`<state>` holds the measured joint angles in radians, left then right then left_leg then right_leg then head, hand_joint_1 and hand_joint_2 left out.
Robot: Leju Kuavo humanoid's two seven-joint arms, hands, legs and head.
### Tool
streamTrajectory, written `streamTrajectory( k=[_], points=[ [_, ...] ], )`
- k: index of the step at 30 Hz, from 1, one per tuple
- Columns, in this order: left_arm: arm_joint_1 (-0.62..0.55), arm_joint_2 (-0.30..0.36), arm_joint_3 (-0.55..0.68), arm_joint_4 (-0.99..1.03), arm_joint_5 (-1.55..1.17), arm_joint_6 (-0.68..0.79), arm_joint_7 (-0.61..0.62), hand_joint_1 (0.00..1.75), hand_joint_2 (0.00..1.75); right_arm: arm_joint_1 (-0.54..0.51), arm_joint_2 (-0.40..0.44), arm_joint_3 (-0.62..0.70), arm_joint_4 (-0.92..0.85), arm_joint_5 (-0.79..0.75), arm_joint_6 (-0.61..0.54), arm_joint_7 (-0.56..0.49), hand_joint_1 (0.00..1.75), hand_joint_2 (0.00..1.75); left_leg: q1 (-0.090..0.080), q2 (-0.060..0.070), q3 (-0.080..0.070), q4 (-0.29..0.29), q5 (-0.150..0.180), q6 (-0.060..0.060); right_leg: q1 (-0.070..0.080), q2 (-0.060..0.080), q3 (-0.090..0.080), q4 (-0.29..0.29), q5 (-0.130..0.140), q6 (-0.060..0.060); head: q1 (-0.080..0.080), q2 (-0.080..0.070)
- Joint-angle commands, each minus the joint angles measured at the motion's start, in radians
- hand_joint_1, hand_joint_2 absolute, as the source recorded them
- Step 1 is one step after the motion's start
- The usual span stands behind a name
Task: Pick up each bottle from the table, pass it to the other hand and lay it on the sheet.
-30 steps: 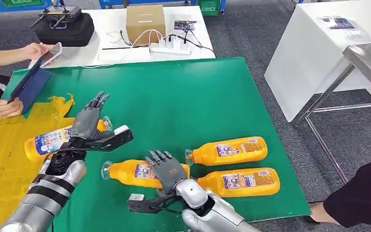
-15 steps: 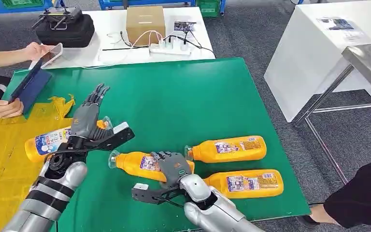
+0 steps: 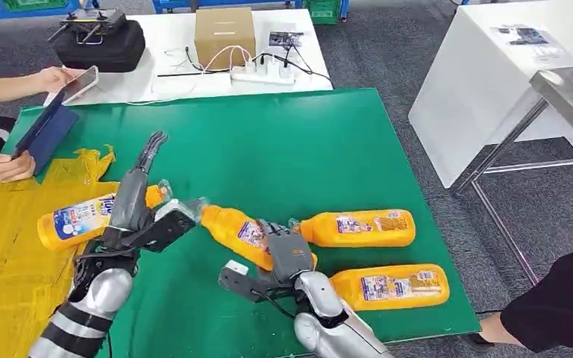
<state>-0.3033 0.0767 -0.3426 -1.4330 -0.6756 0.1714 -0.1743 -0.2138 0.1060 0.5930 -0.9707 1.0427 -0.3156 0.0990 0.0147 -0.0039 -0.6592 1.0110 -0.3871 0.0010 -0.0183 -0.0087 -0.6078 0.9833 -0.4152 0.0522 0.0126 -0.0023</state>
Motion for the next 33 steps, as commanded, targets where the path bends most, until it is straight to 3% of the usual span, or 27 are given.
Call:
streamTrajectory(
  k=[1,5,14,15,18,24,33],
  points=[
    [0.079,-0.049,0.089,-0.106,0.206,-0.104,-0.041,0.0,1.75,0.149,0.041,-0.209,-0.278,-0.177,-0.188,-0.24,1.75,1.75,0.0,0.001,0.002,0.001,-0.003,0.0,0.0,0.002,0.002,0.001,-0.002,-0.002,0.0,0.0],
    [0.08,-0.062,0.059,-0.095,0.359,-0.201,-0.062,0.0,1.75,0.178,0.062,-0.24,-0.337,-0.236,-0.295,-0.348,1.75,1.75,0.0,-0.001,-0.001,0.0,-0.001,-0.001,0.0,-0.001,-0.001,0.0,-0.001,-0.002,0.0,0.0],
    [0.079,-0.058,0.061,-0.094,0.362,-0.204,-0.062,0.0,1.75,0.178,0.062,-0.241,-0.336,-0.237,-0.296,-0.349,1.75,1.75,0.0,0.0,0.0,0.0,-0.002,0.0,0.0,0.0,-0.001,0.0,-0.002,-0.002,0.0,0.0],
    [0.074,-0.047,0.058,-0.086,0.493,-0.279,-0.058,0.0,1.75,0.184,0.077,-0.25,-0.351,-0.318,-0.365,-0.455,1.75,1.75,0.0,0.0,0.0,0.0,-0.002,-0.001,0.001,0.0,-0.001,0.0,-0.001,-0.002,0.0,0.0],
    [0.055,-0.028,0.04,-0.052,0.664,-0.388,-0.053,0.0,1.75,0.205,0.113,-0.295,-0.407,-0.37,-0.382,-0.595,1.75,1.75,0.0,0.0,-0.001,0.0,-0.001,-0.001,0.0,0.0,-0.002,0.0,-0.001,-0.002,0.0,0.0],
    [0.029,-0.012,-0.052,-0.057,0.689,-0.418,-0.054,0.0,1.75,0.207,0.15,-0.319,-0.433,-0.318,-0.382,-0.702,1.75,1.75,0.0,-0.001,0.001,0.0,-0.002,-0.001,0.0,0.0,0.0,0.0,-0.002,-0.002,0.0,0.0],
    [0.009,0.02,-0.159,-0.084,0.718,-0.464,-0.085,0.0,1.75,0.128,0.073,-0.149,-0.311,-0.191,-0.382,-0.65,1.75,1.75,0.0,0.002,0.005,0.0,-0.004,0.0,0.001,0.002,0.004,0.0,-0.002,-0.003,0.0,0.0]
  ],
)
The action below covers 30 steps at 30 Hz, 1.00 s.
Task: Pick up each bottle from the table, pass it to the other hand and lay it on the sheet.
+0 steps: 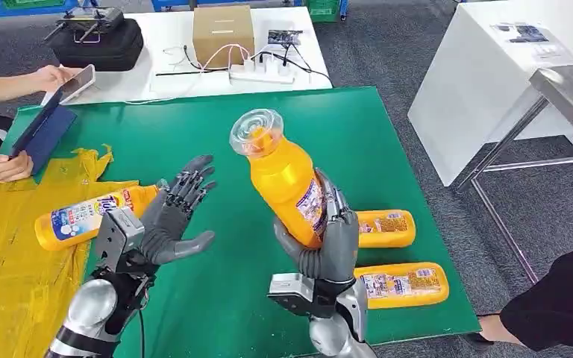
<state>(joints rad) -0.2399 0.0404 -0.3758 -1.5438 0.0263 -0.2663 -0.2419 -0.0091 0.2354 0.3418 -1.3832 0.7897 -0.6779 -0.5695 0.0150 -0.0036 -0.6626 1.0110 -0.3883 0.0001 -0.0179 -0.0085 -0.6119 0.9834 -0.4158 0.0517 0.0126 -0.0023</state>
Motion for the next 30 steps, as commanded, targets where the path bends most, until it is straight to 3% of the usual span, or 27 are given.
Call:
streamTrajectory(
  k=[1,11,30],
  points=[
    [-0.058,0.055,-0.133,0.03,0.019,-0.029,-0.02,0.0,1.75,-0.085,-0.06,0.121,0.111,0.072,-0.02,0.02,1.75,1.75,0.0,0.001,0.005,0.0,-0.001,0.001,0.001,0.001,0.005,-0.001,-0.001,-0.002,0.0,0.0],
    [-0.021,0.043,-0.147,-0.003,0.06,-0.046,-0.069,0.0,1.75,-0.163,-0.092,0.278,0.261,0.092,0.014,0.104,1.75,1.75,0.0,0.002,0.006,-0.001,-0.002,0.001,0.001,0.002,0.006,-0.002,-0.001,-0.002,0.0,0.0],
    [-0.018,0.041,-0.149,-0.011,0.059,-0.043,-0.07,0.0,1.75,-0.165,-0.093,0.286,0.272,0.09,0.014,0.109,1.75,1.75,0.0,0.001,0.005,0.0,-0.002,0.001,0.0,0.001,0.005,-0.001,-0.001,-0.002,0.0,0.0]
  ],
)
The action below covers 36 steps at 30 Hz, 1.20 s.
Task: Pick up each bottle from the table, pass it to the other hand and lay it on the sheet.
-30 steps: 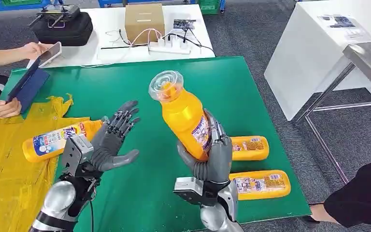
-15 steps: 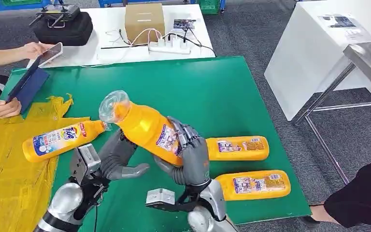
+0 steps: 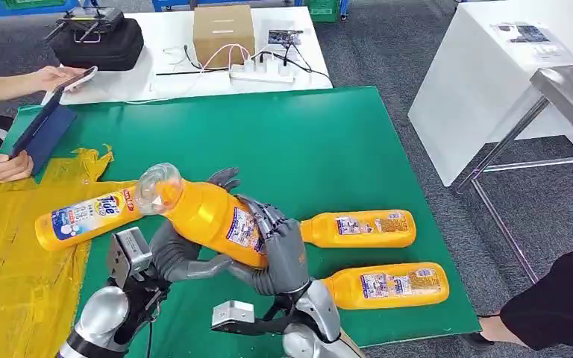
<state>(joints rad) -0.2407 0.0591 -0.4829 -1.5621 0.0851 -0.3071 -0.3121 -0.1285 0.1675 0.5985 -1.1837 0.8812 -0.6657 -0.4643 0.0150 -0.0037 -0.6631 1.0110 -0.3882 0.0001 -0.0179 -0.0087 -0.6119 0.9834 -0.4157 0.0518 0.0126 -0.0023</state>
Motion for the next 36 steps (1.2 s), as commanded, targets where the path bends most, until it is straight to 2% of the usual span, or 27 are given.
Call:
streamTrajectory(
  k=[1,4,5,12,13,14,19,22,23,36],
  points=[
    [-0.017,0.022,-0.041,0.007,0.0,-0.002,0.0,0.0,1.75,-0.046,-0.025,0.029,0.072,-0.001,0.002,0.004,1.75,1.75,0.0,0.001,0.003,-0.001,-0.001,0.0,0.0,0.001,0.003,-0.001,0.0,-0.001,0.0,0.0],
    [-0.02,0.02,-0.04,0.012,-0.001,0.0,0.001,0.0,1.75,-0.046,-0.028,0.036,0.072,-0.002,0.006,0.004,1.75,1.75,0.0,0.001,0.008,0.0,-0.003,0.001,0.0,0.001,0.008,-0.001,-0.002,-0.003,0.0,0.0],
    [-0.019,0.014,-0.035,0.014,0.002,0.007,0.001,0.0,1.75,-0.048,-0.032,0.049,0.084,0.015,0.011,0.014,1.75,1.75,0.0,0.001,0.004,-0.001,-0.001,0.001,0.0,0.001,0.004,-0.001,-0.001,-0.002,0.0,0.0],
    [-0.011,-0.034,0.001,0.024,0.033,0.056,0.008,0.0,1.75,-0.063,-0.032,0.121,0.157,0.045,0.028,0.041,1.75,1.75,0.0,0.0,0.005,-0.001,-0.001,0.001,0.001,0.0,0.005,-0.002,-0.001,-0.002,0.0,0.0],
    [-0.01,-0.039,0.004,0.024,0.034,0.062,0.009,0.63,1.75,-0.063,-0.033,0.122,0.158,0.045,0.026,0.041,1.75,1.75,0.0,0.0,0.007,-0.001,-0.002,0.001,0.0,0.0,0.007,-0.001,-0.002,-0.002,0.0,0.0],
    [-0.008,-0.047,0.01,0.024,0.02,0.086,0.008,1.75,1.75,-0.06,-0.034,0.125,0.153,0.045,0.018,0.039,1.75,1.75,0.001,0.0,0.005,-0.001,-0.001,0.001,0.001,0.0,0.005,-0.001,-0.001,-0.002,0.0,0.0],
    [-0.006,-0.061,0.007,0.028,-0.016,0.129,0.0,1.75,1.75,-0.05,-0.04,0.125,0.119,0.024,-0.003,0.04,1.75,1.75,0.0,-0.001,0.003,-0.001,-0.001,0.001,0.0,-0.001,0.003,-0.001,-0.001,-0.001,0.0,0.0],
    [0.006,-0.071,0.018,0.015,-0.079,0.203,-0.022,1.75,1.75,-0.033,-0.04,0.102,0.078,-0.058,0.0,0.016,1.75,1.75,0.0,-0.002,0.008,0.0,-0.003,0.001,0.0,-0.001,0.009,-0.001,-0.003,-0.003,0.0,0.0],
    [0.011,-0.071,0.021,0.008,-0.087,0.215,-0.024,1.75,1.75,-0.03,-0.045,0.098,0.064,-0.06,0.006,0.016,1.75,1.75,0.0,-0.001,0.005,0.0,-0.002,0.001,0.0,-0.001,0.006,-0.001,-0.002,-0.002,0.0,0.0],
    [0.011,-0.083,0.034,0.032,-0.108,0.261,-0.029,1.75,1.75,-0.023,-0.032,0.069,0.043,-0.082,-0.012,0.005,1.71,1.75,0.0,-0.001,0.003,0.0,-0.001,0.0,0.0,-0.001,0.003,-0.001,-0.001,-0.002,0.0,0.0]
  ],
)
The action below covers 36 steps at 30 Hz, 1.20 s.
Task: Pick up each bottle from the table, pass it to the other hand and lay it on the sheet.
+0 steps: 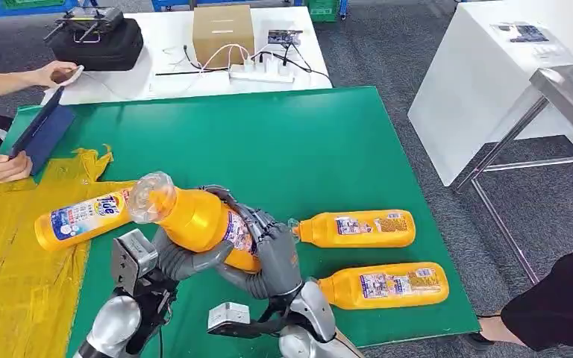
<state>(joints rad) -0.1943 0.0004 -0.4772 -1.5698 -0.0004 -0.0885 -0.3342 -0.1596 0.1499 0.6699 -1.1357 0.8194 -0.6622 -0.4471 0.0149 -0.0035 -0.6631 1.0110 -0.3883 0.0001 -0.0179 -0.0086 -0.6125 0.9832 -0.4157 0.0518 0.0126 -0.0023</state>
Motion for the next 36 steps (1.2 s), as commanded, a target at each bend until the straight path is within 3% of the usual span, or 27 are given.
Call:
streamTrajectory(
  k=[1,2,6,8,11,22,23,26,28,31,34,36],
  points=[
    [-0.036,-0.023,0.036,0.038,-0.032,0.061,-0.012,1.75,1.75,0.018,-0.014,-0.01,-0.029,-0.04,-0.032,-0.029,0.42,1.75,0.0,-0.001,0.006,0.0,-0.002,0.001,0.0,-0.001,0.006,0.0,-0.002,-0.002,0.0,0.0],
    [-0.035,-0.023,0.056,0.028,-0.053,0.106,-0.025,1.75,1.75,0.034,-0.015,-0.018,-0.07,-0.08,-0.032,-0.051,0.0,1.75,0.0,-0.001,0.003,0.0,-0.001,0.001,0.0,-0.001,0.004,0.0,-0.001,-0.002,0.0,0.0],
    [-0.047,0.002,0.146,0.017,-0.205,0.285,-0.007,1.75,1.75,0.104,-0.031,-0.06,-0.253,-0.158,-0.017,-0.064,0.0,1.75,0.0,-0.002,0.006,0.001,-0.003,0.001,0.0,-0.001,0.007,0.001,-0.004,-0.003,0.0,0.0],
    [-0.063,0.023,0.185,0.049,-0.435,0.405,0.052,1.75,1.75,0.134,-0.045,-0.083,-0.341,-0.205,0.064,-0.025,0.0,1.75,0.0,-0.001,0.002,0.001,-0.001,0.0,0.0,-0.001,0.002,0.002,-0.002,-0.002,0.0,0.0],
    [-0.073,0.032,0.223,0.069,-0.491,0.386,0.062,1.75,1.75,0.158,-0.06,-0.119,-0.412,-0.219,0.131,-0.006,0.0,1.75,0.0,0.0,0.004,0.0,-0.002,0.0,0.0,0.0,0.004,0.001,-0.002,-0.003,0.0,0.0],
    [-0.067,0.024,0.22,0.067,-0.493,0.385,0.06,1.75,1.75,0.157,-0.055,-0.121,-0.401,-0.219,0.132,-0.008,0.0,1.75,0.0,-0.001,0.004,0.0,-0.001,0.0,0.0,-0.001,0.005,0.0,-0.002,-0.002,0.0,0.0],
    [-0.06,0.067,0.211,0.082,-0.87,0.497,0.221,1.75,1.75,0.181,-0.068,-0.145,-0.439,-0.242,0.202,0.039,0.0,1.75,0.0,-0.001,0.002,-0.001,-0.001,0.0,0.0,0.0,0.003,-0.001,-0.001,-0.001,0.0,0.0],
    [-0.057,0.059,0.168,0.132,-1.262,0.455,0.305,1.75,1.75,0.239,-0.121,-0.251,-0.595,-0.187,0.273,0.105,0.0,1.75,0.0,-0.002,0.006,-0.001,-0.002,0.001,0.0,-0.002,0.007,0.0,-0.003,-0.002,0.0,0.0],
    [-0.084,0.053,0.089,0.244,-1.525,0.394,0.428,1.75,1.75,0.3,-0.138,-0.34,-0.657,-0.135,0.299,0.166,0.0,1.75,-0.001,-0.004,0.008,-0.001,-0.002,0.001,0.0,-0.004,0.009,0.0,-0.004,-0.002,0.0,0.0],
    [-0.123,0.048,0.011,0.359,-1.57,0.388,0.522,1.75,1.75,0.345,-0.146,-0.402,-0.69,-0.098,0.308,0.193,0.0,1.75,-0.001,-0.013,0.006,-0.002,0.0,0.002,-0.001,-0.012,0.009,-0.003,-0.004,-0.001,0.0,0.0],
    [-0.193,0.088,-0.114,0.513,-1.57,0.271,0.685,1.75,1.75,0.363,-0.147,-0.458,-0.681,-0.032,0.346,0.301,0.0,1.75,-0.002,-0.007,0.003,-0.001,0.0,0.001,-0.002,-0.006,0.005,-0.002,-0.002,-0.001,0.0,0.0],
    [-0.213,0.082,-0.108,0.618,-1.57,0.273,0.682,1.75,1.75,0.348,-0.159,-0.486,-0.654,0.002,0.355,0.323,0.0,1.75,-0.003,-0.006,0.005,-0.002,-0.001,0.002,-0.003,-0.006,0.006,-0.003,-0.001,-0.001,0.0,0.0]
  ],
)
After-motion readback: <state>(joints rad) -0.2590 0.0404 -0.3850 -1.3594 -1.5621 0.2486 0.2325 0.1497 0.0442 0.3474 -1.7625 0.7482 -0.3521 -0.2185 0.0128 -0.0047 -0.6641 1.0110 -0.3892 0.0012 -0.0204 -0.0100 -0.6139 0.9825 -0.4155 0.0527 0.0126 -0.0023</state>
